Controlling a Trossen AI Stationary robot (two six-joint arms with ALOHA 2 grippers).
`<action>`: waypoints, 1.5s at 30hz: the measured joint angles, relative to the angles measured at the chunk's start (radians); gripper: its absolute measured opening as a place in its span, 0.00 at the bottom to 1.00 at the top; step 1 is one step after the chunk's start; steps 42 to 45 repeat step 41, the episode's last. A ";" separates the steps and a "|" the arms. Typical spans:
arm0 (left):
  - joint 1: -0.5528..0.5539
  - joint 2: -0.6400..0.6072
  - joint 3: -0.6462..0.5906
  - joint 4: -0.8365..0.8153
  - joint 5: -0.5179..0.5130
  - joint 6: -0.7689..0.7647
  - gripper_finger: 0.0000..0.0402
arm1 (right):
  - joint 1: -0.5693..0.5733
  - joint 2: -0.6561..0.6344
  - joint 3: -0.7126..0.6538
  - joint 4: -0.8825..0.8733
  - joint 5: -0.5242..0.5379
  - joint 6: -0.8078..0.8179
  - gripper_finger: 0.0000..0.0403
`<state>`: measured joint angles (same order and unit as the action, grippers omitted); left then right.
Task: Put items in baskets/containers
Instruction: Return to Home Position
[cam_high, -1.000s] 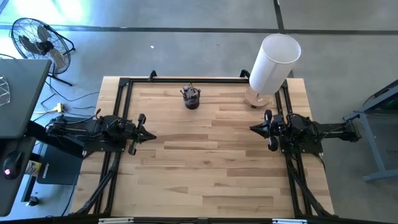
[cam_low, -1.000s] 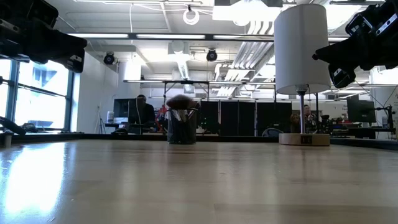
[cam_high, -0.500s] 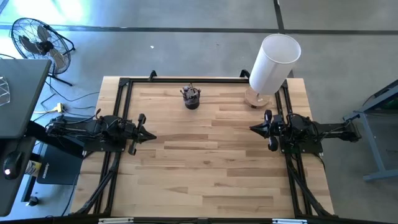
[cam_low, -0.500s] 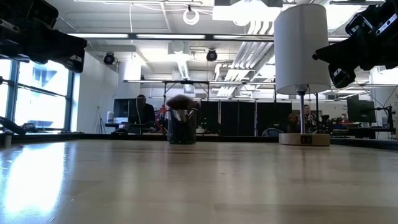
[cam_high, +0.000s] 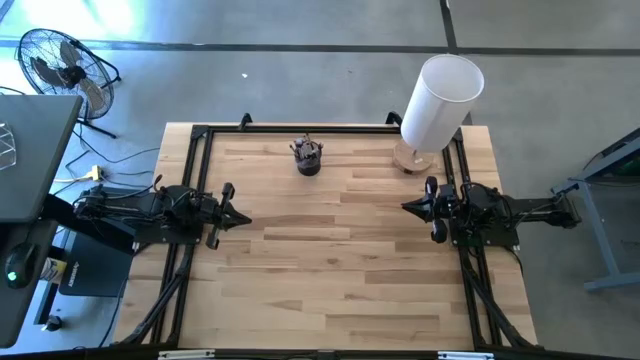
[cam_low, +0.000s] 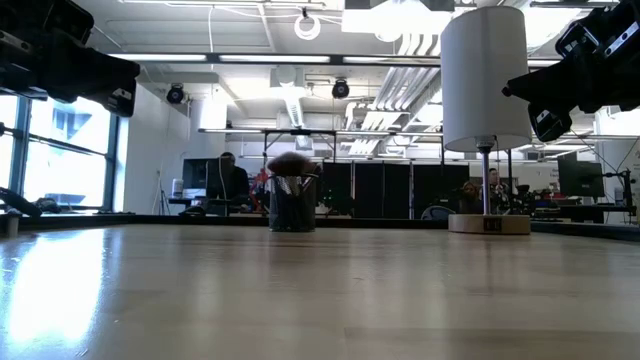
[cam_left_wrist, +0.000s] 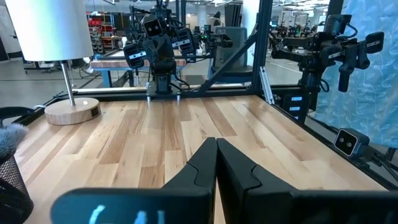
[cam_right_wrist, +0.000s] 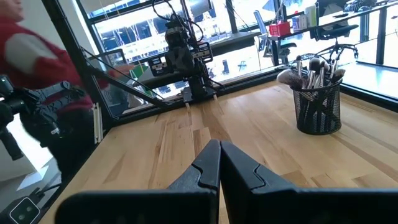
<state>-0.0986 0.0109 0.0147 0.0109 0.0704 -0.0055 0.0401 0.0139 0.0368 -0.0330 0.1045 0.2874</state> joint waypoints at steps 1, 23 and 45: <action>0.000 0.000 0.000 0.000 0.000 0.000 0.00 | 0.000 0.000 0.000 0.000 0.000 0.000 0.00; 0.000 0.000 0.000 0.000 0.000 0.000 0.00 | 0.000 0.000 0.000 0.000 0.000 0.000 0.00; 0.000 0.000 0.000 0.000 0.000 0.000 0.00 | 0.000 0.000 0.000 0.000 0.000 0.000 0.00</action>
